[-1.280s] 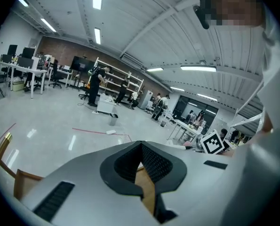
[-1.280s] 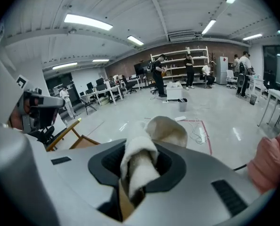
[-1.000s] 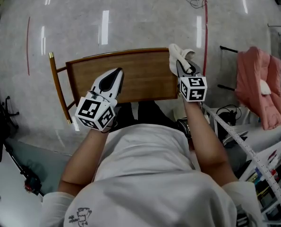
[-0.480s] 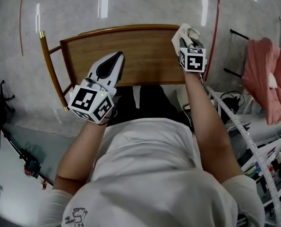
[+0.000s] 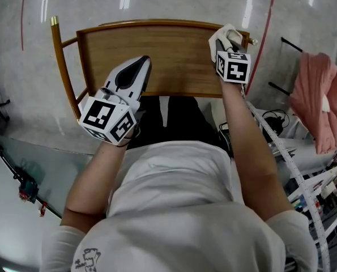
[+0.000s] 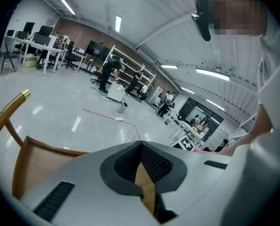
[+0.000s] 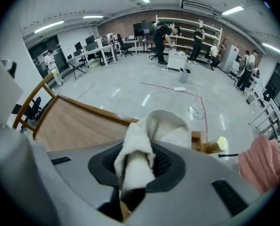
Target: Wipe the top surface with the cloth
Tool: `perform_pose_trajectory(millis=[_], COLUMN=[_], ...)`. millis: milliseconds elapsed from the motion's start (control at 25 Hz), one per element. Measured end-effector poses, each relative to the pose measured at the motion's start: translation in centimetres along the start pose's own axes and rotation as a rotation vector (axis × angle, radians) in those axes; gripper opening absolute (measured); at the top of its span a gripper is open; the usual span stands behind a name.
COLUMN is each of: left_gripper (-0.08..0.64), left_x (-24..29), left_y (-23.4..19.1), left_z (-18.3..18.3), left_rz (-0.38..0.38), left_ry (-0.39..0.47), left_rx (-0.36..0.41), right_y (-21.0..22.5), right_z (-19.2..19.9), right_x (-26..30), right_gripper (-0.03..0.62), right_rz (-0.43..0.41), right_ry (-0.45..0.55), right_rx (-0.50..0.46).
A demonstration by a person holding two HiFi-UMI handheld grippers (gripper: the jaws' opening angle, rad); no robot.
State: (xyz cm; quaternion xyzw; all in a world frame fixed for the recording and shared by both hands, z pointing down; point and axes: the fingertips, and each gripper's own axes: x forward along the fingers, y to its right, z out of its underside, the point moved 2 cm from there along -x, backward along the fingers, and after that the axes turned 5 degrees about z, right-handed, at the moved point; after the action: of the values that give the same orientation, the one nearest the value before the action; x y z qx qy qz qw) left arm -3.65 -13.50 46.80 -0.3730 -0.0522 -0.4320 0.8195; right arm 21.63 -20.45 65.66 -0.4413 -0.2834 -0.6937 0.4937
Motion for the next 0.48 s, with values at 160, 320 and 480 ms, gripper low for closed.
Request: perform_pose_trajectory(millis=[160, 320, 480], left_gripper=[0.008, 0.008, 0.008], left_x=[-2.2, -5.0, -8.0], left_y=[-1.9, -4.2, -6.6], left_z=[0.1, 0.2, 0.5], left_rz=[-0.032, -0.067, -0.105], left_ry=[0.014, 0.030, 0.045], left_rx=[-0.018, -0.038, -0.055], right_y=[-5.1, -10.5, -16.1], right_z=[-1.1, -2.7, -4.0], right_x=[0.5, 1.1, 1.7], right_gripper=[0.089, 0.089, 0.089], right_rz=[-0.057, -0.111, -0.160], right_ry=[0.008, 0.015, 0.020], right_rx=[-0.045, -0.086, -0.129])
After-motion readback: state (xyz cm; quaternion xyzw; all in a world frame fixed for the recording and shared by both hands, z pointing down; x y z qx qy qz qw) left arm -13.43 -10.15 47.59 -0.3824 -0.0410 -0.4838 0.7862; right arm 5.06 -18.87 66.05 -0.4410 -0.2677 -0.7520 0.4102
